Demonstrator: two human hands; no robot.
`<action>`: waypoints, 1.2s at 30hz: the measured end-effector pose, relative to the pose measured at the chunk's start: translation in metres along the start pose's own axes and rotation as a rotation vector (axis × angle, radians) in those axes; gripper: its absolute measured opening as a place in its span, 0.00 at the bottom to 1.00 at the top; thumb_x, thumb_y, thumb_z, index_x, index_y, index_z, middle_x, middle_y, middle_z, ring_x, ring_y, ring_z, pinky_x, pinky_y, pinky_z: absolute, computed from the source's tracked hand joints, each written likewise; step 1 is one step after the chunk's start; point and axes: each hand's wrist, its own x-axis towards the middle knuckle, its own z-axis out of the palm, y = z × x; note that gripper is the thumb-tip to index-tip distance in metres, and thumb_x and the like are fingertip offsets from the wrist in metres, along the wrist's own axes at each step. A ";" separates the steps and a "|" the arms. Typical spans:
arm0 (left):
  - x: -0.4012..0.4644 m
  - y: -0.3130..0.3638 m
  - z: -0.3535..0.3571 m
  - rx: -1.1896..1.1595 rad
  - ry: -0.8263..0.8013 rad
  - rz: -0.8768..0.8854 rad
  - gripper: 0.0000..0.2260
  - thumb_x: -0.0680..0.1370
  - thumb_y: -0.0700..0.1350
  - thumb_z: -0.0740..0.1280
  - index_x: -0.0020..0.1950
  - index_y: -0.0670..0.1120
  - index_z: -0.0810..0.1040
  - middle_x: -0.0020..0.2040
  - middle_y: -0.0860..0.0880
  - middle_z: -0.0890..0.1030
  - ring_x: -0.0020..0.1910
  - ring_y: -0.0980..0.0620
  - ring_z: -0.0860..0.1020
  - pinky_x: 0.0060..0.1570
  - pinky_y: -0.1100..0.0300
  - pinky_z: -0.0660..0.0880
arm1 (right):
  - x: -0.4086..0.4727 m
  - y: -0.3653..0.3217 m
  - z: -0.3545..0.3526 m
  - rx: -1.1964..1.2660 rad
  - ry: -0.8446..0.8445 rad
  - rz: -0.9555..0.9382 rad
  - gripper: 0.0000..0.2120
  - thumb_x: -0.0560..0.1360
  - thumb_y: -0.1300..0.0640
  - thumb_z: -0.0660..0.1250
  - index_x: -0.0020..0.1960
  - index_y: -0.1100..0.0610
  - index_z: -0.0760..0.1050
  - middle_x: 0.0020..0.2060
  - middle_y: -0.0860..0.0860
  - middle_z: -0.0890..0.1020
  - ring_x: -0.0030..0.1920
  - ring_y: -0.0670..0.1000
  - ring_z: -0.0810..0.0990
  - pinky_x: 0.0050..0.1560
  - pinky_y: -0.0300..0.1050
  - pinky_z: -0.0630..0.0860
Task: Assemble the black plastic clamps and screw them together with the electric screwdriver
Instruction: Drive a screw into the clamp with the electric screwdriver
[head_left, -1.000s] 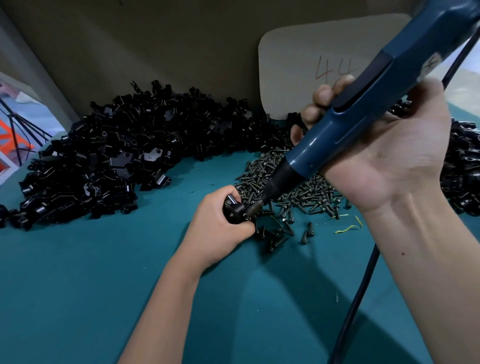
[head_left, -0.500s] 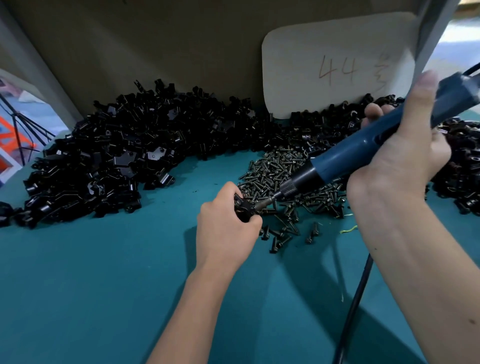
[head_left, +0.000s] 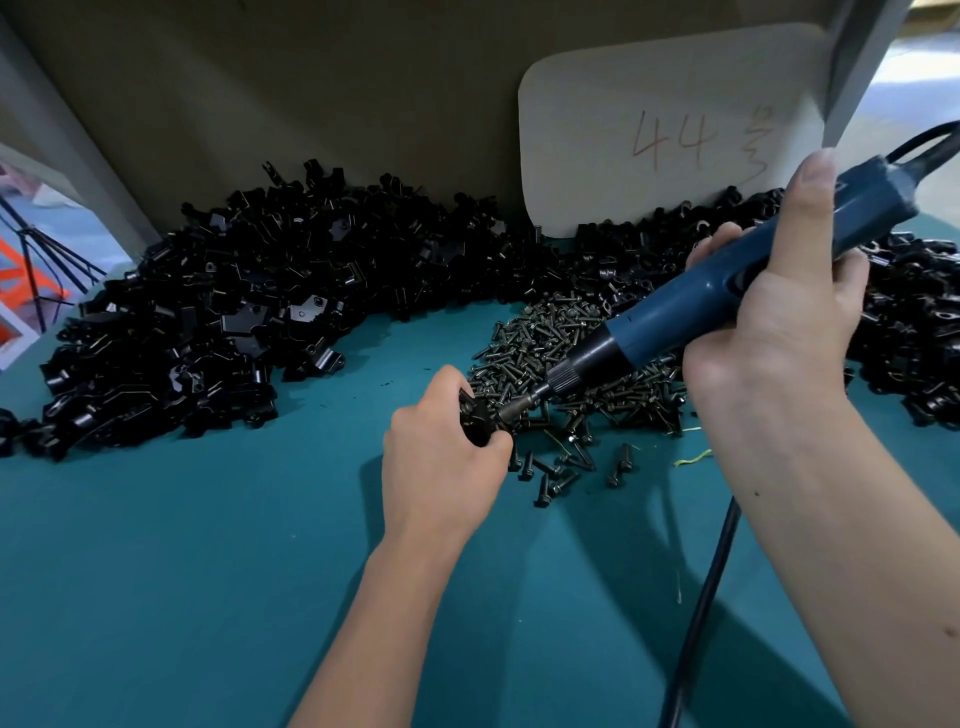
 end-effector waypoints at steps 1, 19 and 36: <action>0.000 0.000 0.000 0.007 -0.004 -0.003 0.14 0.68 0.45 0.72 0.41 0.55 0.66 0.27 0.53 0.74 0.25 0.54 0.68 0.25 0.61 0.62 | 0.003 -0.003 0.002 -0.021 0.004 0.004 0.20 0.76 0.50 0.78 0.60 0.56 0.74 0.46 0.51 0.78 0.36 0.49 0.81 0.44 0.45 0.81; 0.001 -0.001 -0.002 -0.067 -0.010 -0.028 0.12 0.67 0.46 0.70 0.41 0.56 0.67 0.33 0.59 0.78 0.25 0.54 0.70 0.24 0.59 0.66 | 0.000 0.008 0.003 -0.118 -0.136 0.080 0.26 0.80 0.38 0.67 0.67 0.56 0.69 0.41 0.53 0.81 0.38 0.52 0.82 0.46 0.51 0.82; -0.002 0.001 -0.001 -0.144 -0.084 0.050 0.12 0.66 0.45 0.69 0.41 0.54 0.66 0.28 0.57 0.73 0.25 0.53 0.64 0.21 0.61 0.62 | 0.011 0.004 0.000 -0.183 -0.272 -0.004 0.18 0.82 0.49 0.69 0.58 0.59 0.65 0.33 0.51 0.75 0.32 0.52 0.76 0.42 0.52 0.78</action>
